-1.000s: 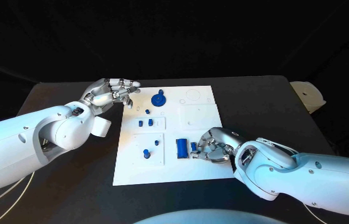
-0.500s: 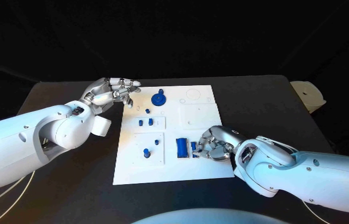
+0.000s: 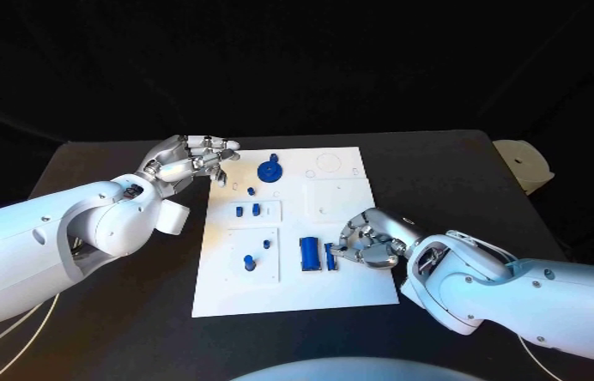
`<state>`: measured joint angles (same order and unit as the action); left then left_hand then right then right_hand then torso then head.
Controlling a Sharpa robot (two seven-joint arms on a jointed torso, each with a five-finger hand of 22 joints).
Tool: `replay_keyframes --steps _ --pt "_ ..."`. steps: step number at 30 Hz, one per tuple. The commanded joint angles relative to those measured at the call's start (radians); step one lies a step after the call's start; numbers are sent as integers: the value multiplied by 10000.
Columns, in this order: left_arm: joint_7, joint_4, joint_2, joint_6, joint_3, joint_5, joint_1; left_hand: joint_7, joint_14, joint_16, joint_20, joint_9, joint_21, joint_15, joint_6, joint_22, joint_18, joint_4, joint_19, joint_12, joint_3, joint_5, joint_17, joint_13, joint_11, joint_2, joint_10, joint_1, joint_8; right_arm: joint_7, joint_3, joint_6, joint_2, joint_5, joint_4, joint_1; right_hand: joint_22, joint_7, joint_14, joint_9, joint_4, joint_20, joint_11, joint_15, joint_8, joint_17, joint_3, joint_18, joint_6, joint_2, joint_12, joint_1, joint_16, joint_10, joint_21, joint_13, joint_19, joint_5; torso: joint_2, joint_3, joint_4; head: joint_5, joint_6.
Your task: Assemble the parts on the task board
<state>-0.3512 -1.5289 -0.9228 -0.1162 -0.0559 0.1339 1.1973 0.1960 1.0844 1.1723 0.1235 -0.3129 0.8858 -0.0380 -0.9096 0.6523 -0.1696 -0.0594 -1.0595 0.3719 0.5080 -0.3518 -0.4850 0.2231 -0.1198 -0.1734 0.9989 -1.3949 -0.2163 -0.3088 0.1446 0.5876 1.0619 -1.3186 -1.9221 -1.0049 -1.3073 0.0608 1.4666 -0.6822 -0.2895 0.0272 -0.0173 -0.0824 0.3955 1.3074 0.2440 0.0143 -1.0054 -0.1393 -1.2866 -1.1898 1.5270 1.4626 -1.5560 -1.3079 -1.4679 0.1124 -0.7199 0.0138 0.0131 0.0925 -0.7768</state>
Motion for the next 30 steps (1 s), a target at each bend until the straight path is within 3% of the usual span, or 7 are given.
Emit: replay_keyframes --steps 1,6,7,11,15,20,30 --pt "-175 33 66 75 -22 -156 -17 -38 -75 43 32 -5 -46 -33 38 -13 -151 -16 -8 50 27 -39 15 16 -13 36 -91 87 -62 2346 -25 624 93 2556 162 -217 -2496 130 783 92 32 52 146 125 -210 1545 -42 -43 306 63 441 -325 -130 -171 328 -1161 -887 196 66 34 0 51 99" --pt "-533 250 210 -139 -50 -433 -145 -55 -109 62 75 0 -143 -61 102 -70 -146 -207 27 120 -150 8 47 18 -15 -93 -151 385 -56 4378 -31 149 -48 5788 968 -711 -1355 428 165 204 42 290 416 353 -530 -381 -105 617 858 62 3648 -1119 -1485 -1760 3879 412 248 480 262 134 5 132 329" --pt "-703 382 281 -230 -53 -576 -201 -76 -171 37 87 0 -219 -64 131 -113 -147 -282 66 159 -241 35 73 20 -3 -161 -147 489 -56 4868 -33 -45 -212 6739 1388 -884 -292 624 -547 241 64 445 590 525 -688 -1931 -47 1046 1196 67 6089 -1563 -2835 -3129 6660 1752 1216 492 351 175 2 149 455" --pt "-1115 745 459 -561 -56 -952 -327 -119 -925 -844 126 -22 -1032 -96 195 -580 -150 -496 559 123 -410 71 520 -103 16 -243 -146 567 -108 5683 -42 -428 -745 8521 2464 -1226 1951 878 -2001 391 27 690 851 766 -900 -4540 104 1659 1559 60 7719 -2050 -5556 -4146 11414 3215 2765 416 560 260 -32 141 743" --pt "-1502 1297 757 -906 -56 -1366 -435 -50 -1667 -3182 372 -32 -2831 -327 318 -1727 -105 -757 1204 -450 -455 178 1628 -661 -109 -292 -16 455 -188 6320 -122 -811 -1437 9855 3794 -1507 3518 1018 -3478 787 17 1022 1108 1140 -1074 -5885 592 1692 1767 23 9302 -2332 -8033 -4745 13063 5379 3470 153 716 289 -17 129 1102" --pt "-1839 2100 1237 -1188 -50 -1706 -521 -104 -2521 -6333 1213 94 -5831 -937 614 -3741 -62 -1029 2237 -1553 -421 297 2662 -1451 -451 -318 30 300 -175 6809 -227 -1292 -2334 10978 5365 -1643 6017 1253 -4944 1531 79 1695 1524 1750 -1600 -7556 1287 1676 1627 -159 11015 -2441 -11135 -4566 14939 8444 4518 143 891 281 -1 63 1495" --pt "-2107 3306 2140 -1777 -23 -1867 -616 -341 -3290 -8853 1671 539 -8076 -1497 958 -5454 22 -1077 2509 -2952 -879 284 3405 -1603 -901 -174 -419 95 262 7201 -300 -1972 -3401 11577 7089 -1694 8891 1358 -4767 2276 256 2018 1738 2034 -2264 -9076 1337 1701 1321 -42 12005 -2343 -13142 -4268 14932 11194 4767 102 1005 155 105 -246 1675"
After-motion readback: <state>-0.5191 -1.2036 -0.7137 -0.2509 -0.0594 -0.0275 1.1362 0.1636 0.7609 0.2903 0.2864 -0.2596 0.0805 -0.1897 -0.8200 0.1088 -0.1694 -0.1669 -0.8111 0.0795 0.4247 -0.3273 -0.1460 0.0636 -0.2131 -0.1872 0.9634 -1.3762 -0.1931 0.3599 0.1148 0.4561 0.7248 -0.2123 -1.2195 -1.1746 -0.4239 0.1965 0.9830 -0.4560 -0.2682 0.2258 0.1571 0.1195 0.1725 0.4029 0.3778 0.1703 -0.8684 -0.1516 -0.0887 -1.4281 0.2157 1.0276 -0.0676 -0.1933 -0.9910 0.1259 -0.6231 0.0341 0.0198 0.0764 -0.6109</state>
